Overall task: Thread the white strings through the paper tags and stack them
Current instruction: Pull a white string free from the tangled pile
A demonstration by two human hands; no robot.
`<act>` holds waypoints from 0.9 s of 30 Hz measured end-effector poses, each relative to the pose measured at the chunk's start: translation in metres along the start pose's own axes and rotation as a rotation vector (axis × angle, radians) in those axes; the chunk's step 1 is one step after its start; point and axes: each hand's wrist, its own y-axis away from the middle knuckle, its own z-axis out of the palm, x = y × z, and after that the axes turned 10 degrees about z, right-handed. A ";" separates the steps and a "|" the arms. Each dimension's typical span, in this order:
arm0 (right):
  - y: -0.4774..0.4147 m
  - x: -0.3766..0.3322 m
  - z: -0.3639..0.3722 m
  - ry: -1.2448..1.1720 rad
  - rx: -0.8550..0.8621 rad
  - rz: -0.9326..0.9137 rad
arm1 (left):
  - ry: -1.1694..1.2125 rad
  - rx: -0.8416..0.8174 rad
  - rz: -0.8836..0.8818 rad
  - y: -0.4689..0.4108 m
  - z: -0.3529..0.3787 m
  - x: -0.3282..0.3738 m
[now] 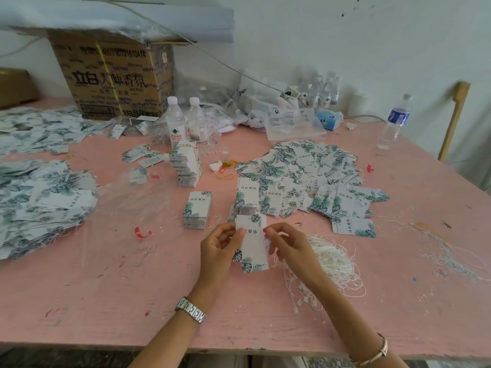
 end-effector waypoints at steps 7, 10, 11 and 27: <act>0.012 0.000 0.006 0.084 0.014 -0.106 | -0.042 0.032 0.027 0.000 -0.001 -0.002; 0.009 0.004 0.002 0.110 0.011 -0.136 | -0.036 0.009 0.027 0.001 0.000 -0.002; 0.008 0.005 0.000 0.121 0.010 -0.147 | -0.033 0.001 0.028 0.001 0.000 -0.002; -0.003 0.001 -0.013 0.220 -0.101 -0.209 | -0.077 -0.037 0.073 0.003 0.002 0.001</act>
